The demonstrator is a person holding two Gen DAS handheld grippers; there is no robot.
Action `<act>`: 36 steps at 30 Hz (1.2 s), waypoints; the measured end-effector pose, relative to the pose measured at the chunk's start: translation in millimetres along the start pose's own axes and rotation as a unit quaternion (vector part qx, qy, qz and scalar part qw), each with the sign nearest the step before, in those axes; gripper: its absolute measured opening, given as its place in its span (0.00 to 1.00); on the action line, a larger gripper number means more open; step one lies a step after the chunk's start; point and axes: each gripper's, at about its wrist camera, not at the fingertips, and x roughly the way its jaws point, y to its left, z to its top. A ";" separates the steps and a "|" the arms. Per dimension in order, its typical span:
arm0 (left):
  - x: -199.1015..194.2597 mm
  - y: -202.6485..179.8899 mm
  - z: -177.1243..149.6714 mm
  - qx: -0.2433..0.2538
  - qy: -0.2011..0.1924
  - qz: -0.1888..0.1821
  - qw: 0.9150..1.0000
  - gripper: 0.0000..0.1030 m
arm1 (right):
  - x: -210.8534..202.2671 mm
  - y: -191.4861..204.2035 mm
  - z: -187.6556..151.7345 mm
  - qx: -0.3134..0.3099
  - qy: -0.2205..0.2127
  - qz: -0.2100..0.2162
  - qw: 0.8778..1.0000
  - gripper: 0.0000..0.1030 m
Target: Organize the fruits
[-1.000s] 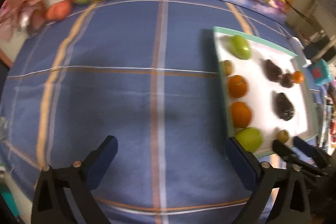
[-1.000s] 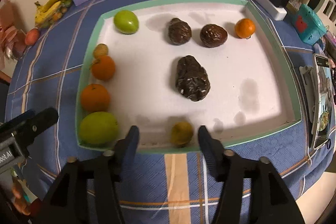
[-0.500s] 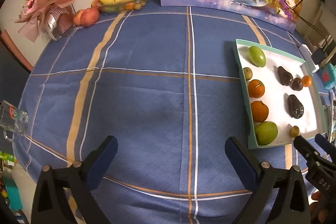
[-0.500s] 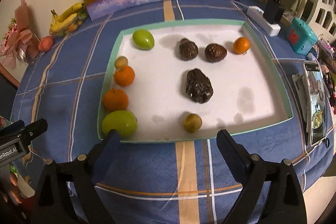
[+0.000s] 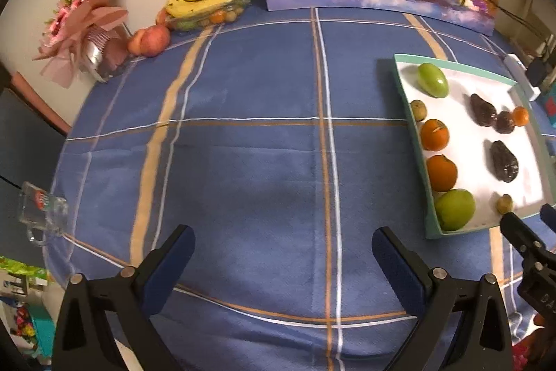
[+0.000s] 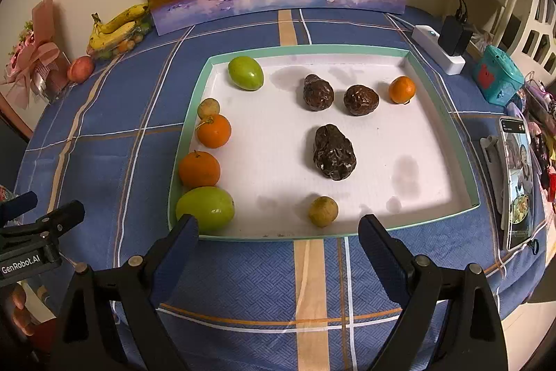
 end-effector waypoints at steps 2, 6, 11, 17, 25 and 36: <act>0.6 0.5 0.1 -0.001 0.001 0.000 1.000 1.00 | -0.1 0.2 -0.1 0.001 0.000 0.000 1.000 0.91; 2.2 1.2 -0.2 -0.003 0.008 0.005 1.000 1.00 | 0.0 -0.2 0.0 0.000 0.000 0.000 1.000 0.91; 3.7 0.7 -0.7 -0.001 0.014 0.013 1.000 1.00 | -0.1 0.6 -0.2 0.001 0.000 0.000 1.000 0.91; 3.7 -1.1 -0.9 0.003 0.016 0.015 1.000 1.00 | -0.1 1.0 -0.2 0.002 0.000 -0.001 1.000 0.91; 4.0 0.1 -0.7 0.002 0.017 0.014 1.000 1.00 | -0.4 1.8 -0.2 0.003 0.000 -0.002 1.000 0.91; 6.2 0.1 -1.1 0.002 0.022 0.014 1.000 1.00 | 0.8 3.4 -1.1 0.002 0.002 -0.003 1.000 0.91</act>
